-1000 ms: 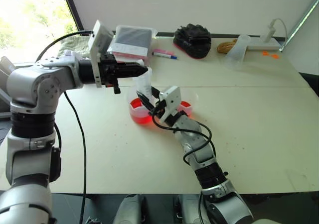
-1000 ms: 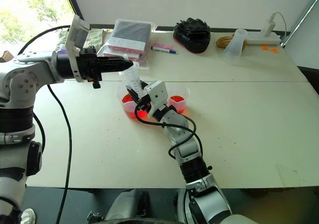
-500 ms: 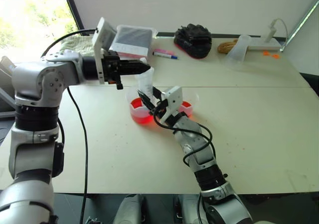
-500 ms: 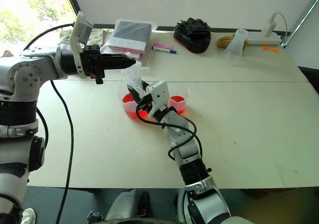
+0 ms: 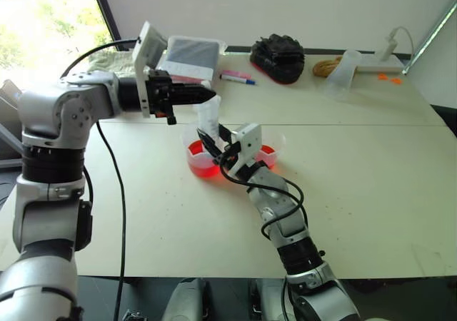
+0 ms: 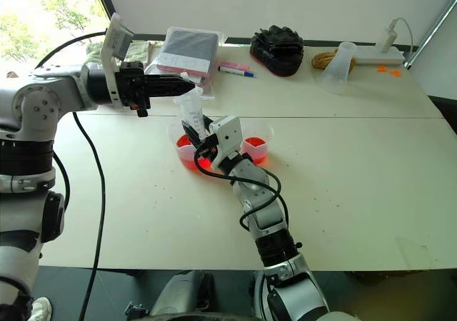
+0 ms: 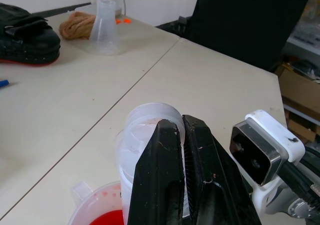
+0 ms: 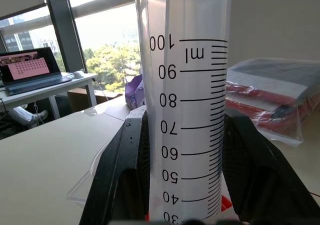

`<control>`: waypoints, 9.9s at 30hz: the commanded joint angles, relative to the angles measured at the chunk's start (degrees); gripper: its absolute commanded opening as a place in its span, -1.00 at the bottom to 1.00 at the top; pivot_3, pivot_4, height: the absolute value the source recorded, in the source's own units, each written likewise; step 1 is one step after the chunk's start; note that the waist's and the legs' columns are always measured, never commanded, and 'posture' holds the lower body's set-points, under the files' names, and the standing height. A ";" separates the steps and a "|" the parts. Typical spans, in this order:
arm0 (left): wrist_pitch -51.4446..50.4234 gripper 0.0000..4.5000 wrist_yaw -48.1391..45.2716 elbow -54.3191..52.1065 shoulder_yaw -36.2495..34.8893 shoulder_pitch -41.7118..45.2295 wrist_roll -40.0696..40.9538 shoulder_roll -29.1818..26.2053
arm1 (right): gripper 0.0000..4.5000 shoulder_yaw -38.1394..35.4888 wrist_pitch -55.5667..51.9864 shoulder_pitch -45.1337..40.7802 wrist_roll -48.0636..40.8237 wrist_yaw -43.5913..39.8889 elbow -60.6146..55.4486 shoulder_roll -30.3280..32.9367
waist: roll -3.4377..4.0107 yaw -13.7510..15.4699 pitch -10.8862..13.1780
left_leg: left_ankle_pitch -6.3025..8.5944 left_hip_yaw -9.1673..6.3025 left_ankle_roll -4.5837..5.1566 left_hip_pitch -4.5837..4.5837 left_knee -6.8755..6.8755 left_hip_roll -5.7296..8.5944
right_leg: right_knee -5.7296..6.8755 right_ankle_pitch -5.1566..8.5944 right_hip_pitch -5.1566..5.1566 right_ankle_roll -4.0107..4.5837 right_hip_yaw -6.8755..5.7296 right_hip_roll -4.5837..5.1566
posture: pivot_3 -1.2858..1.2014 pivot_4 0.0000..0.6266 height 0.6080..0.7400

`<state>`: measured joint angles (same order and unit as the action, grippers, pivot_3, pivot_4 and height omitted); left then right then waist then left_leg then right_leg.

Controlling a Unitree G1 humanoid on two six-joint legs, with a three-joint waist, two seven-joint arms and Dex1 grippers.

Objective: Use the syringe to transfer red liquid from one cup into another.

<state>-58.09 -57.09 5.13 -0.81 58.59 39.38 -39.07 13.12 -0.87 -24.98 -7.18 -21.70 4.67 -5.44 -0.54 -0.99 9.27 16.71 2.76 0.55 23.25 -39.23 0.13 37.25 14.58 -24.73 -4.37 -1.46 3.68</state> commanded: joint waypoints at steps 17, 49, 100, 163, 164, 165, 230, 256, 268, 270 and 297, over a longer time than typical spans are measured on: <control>2.65 -0.99 1.72 2.38 -4.00 7.51 -0.94 -0.51 | -0.40 3.31 -0.22 0.66 0.29 -1.79 -0.61 -0.89 | 0.00 0.01 0.00 | 0.00 0.00 0.00 0.00 0.00 0.00 | 0.00 0.00 0.00 0.00 0.00 -0.01 | 0.03 -0.52 1.00; 4.64 -0.99 1.43 5.75 -4.53 9.62 -2.07 -2.66 | -0.40 3.84 0.00 0.93 0.53 -1.82 -0.13 -1.93 | 0.00 -0.01 0.00 | 0.00 0.00 0.00 0.00 0.00 0.00 | 0.01 0.00 0.00 0.00 0.00 -0.01 | 0.03 -0.52 1.00; 3.37 -0.99 1.72 -0.29 -5.32 4.68 -1.33 -3.13 | -0.40 2.83 0.80 -2.28 0.37 -1.89 0.51 -1.87 | 0.00 -0.09 0.00 | 0.00 0.00 0.00 0.00 0.00 0.00 | 0.02 0.00 0.00 0.00 0.00 0.00 | 0.03 -0.52 1.00; 18.36 0.39 -5.70 16.74 -2.96 6.33 -5.94 4.05 | -0.40 -16.69 -25.63 -20.91 -10.69 11.04 -25.97 8.32 | -0.04 0.21 -0.01 | -0.01 -0.01 -0.02 0.08 0.02 0.03 | 0.04 0.00 -0.03 0.01 -0.03 0.01 | 0.03 -0.52 1.00; 19.49 0.39 -6.38 18.53 -2.38 7.62 -6.57 5.38 | -0.40 -16.55 -26.57 -19.27 -10.39 11.58 -27.77 8.97 | -0.05 0.19 -0.01 | 0.00 -0.01 0.00 0.08 0.02 0.03 | 0.03 0.00 -0.03 0.01 -0.03 0.00 | 0.03 -0.52 1.00; 20.41 0.39 -7.21 20.06 -1.94 8.80 -6.92 6.55 | -0.40 -16.18 -27.20 -17.45 -9.87 12.02 -29.44 9.56 | -0.05 0.24 -0.01 | 0.00 -0.01 0.01 0.08 0.03 0.03 | 0.03 0.00 -0.03 0.00 -0.03 -0.01 | 0.03 -0.52 1.00; 14.06 0.39 -16.05 27.33 1.85 20.50 -11.64 20.51 | -0.40 -9.84 -8.93 2.47 0.58 12.86 -22.11 9.98 | -0.08 0.16 0.01 | 0.22 -0.01 0.40 0.07 -0.02 0.02 | -0.04 0.01 -0.01 -0.02 0.01 -0.11 | 0.03 -0.52 1.00; 13.01 -0.98 -15.95 25.79 4.91 17.07 -13.15 23.80 | -0.40 -10.13 -9.15 2.54 1.38 12.72 -22.45 10.53 | -0.08 0.17 0.01 | 0.21 -0.01 0.39 0.06 -0.02 0.02 | -0.04 0.01 -0.01 -0.01 0.02 -0.11 | 0.03 -0.52 1.00; 12.47 -0.98 -15.49 24.79 5.18 15.16 -13.75 25.11 | -0.40 -10.87 -13.16 2.70 0.12 12.38 -26.68 11.68 | -0.07 0.18 0.01 | 0.22 -0.01 0.40 0.06 -0.02 0.02 | -0.04 0.01 -0.01 -0.01 0.02 -0.11 | 0.03 -0.52 1.00; 12.58 -0.98 -15.49 24.86 5.22 15.02 -13.89 25.20 | -0.40 -11.02 -13.80 2.78 -0.03 12.16 -27.09 11.94 | -0.08 0.18 0.01 | 0.22 -0.01 0.40 0.06 -0.02 0.02 | -0.04 0.01 -0.01 -0.01 0.02 -0.11 | 0.03 -0.52 1.00; 11.45 0.38 -11.83 22.67 -2.47 15.32 -11.79 11.98 | -0.40 -13.26 -18.74 3.00 -3.84 9.59 -30.46 14.61 | -0.07 -0.06 0.01 | 0.21 -0.02 0.39 0.04 -0.03 0.01 | -0.02 0.01 -0.02 -0.01 0.02 -0.12 | 0.03 -0.52 1.00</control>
<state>-46.15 -69.22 28.85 -0.58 72.29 26.77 -24.65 0.62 -19.79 -20.98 -10.31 -12.11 -23.05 9.09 -0.60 -1.04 9.27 16.93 2.75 0.94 23.29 -39.25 0.14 37.22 14.60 -24.75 -4.38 -1.44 3.57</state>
